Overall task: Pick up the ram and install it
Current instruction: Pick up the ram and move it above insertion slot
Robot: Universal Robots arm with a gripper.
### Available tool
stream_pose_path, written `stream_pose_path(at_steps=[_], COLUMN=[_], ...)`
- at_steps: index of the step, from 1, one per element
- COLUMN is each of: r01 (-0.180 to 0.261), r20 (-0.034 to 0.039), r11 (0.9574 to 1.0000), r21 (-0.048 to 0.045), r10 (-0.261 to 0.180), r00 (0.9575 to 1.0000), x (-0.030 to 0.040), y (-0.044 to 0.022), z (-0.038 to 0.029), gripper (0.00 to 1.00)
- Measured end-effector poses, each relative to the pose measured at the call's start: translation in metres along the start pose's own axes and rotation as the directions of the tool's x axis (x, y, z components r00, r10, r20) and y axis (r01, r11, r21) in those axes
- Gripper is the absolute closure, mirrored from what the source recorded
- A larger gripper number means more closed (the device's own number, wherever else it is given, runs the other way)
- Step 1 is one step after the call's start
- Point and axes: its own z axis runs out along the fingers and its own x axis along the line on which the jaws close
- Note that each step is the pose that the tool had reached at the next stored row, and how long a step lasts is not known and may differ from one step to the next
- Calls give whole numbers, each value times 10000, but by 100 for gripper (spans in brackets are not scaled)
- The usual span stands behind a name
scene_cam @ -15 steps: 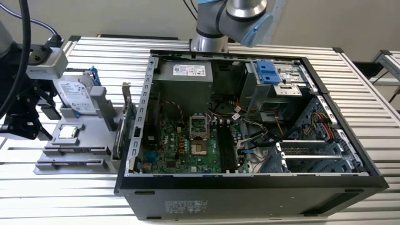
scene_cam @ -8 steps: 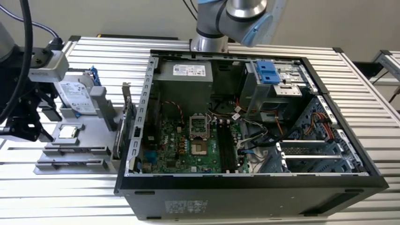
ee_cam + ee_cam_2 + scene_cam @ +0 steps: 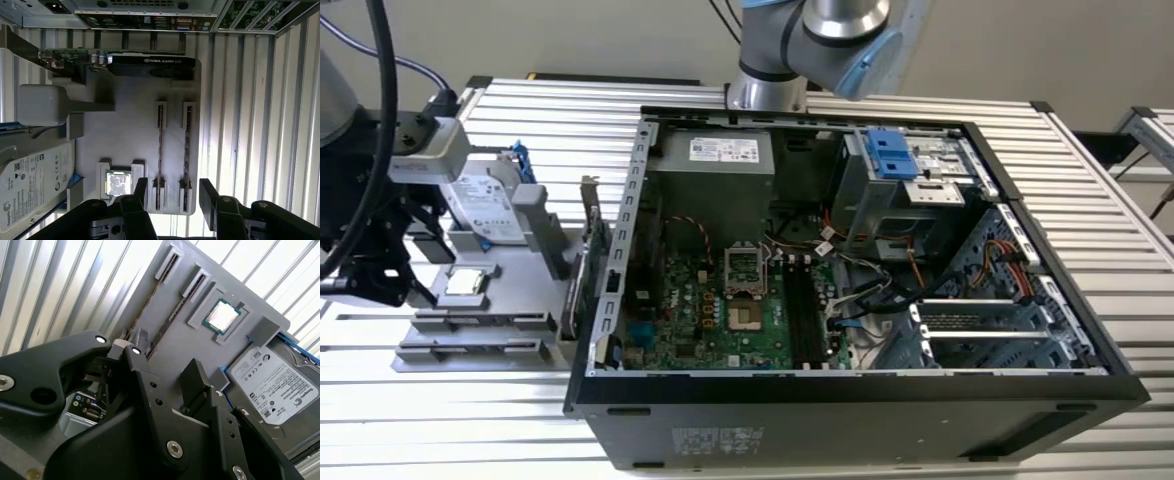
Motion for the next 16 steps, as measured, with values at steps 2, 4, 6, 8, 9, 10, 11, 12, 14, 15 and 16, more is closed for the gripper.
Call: stream_pose_path(at_steps=[2, 4, 6, 8, 9, 10, 11, 12, 14, 15, 16], r01=[0, 0, 0, 0, 0, 0, -1, 0, 0, 0, 1], r20=[1, 1, 1, 2, 1, 1, 2, 1, 1, 1, 2], r11=[10000, 10000, 10000, 10000, 10000, 10000, 10000, 10000, 10000, 10000, 10000], r21=[1, 0, 0, 1, 1, 1, 1, 1, 1, 2, 3], r10=[0, 0, 0, 0, 0, 0, 1, 0, 0, 0, -1], r00=[10000, 10000, 10000, 10000, 10000, 10000, 10000, 10000, 10000, 10000, 10000], x=[0, -1, -2, -2, -3, -3, -4, -4, -6, -9, -14], y=[0, 0, 0, 0, 0, -1, -1, 0, 0, -1, 0], z=[11, 24, 38, 49, 55, 61, 66, 73, 89, 96, 103], gripper=[0, 0, 0, 0, 0, 0, 0, 0, 0, 0, 0])
